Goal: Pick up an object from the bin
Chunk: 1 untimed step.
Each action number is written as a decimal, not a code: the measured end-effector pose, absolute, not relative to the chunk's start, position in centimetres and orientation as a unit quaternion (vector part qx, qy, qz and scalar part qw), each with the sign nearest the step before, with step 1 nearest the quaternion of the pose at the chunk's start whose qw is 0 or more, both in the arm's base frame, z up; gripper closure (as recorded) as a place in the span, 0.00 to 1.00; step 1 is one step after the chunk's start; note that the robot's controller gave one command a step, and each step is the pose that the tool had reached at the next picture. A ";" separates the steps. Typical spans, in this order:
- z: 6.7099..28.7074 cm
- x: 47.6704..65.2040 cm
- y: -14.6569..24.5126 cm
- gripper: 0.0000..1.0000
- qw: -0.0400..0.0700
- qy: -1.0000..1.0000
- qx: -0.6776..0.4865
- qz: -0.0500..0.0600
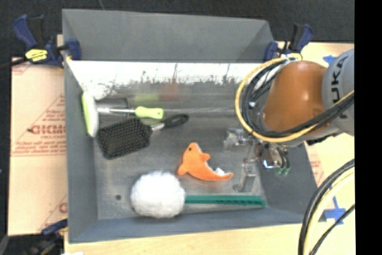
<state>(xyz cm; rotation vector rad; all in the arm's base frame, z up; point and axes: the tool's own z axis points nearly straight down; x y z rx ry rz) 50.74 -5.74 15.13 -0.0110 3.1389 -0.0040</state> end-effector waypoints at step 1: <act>15.1 50.7 -5.7 0.00 0.001 1.000 -0.004 -0.001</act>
Offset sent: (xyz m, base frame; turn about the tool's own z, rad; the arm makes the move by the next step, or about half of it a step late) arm 0.0002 0.0339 -0.0813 -0.2382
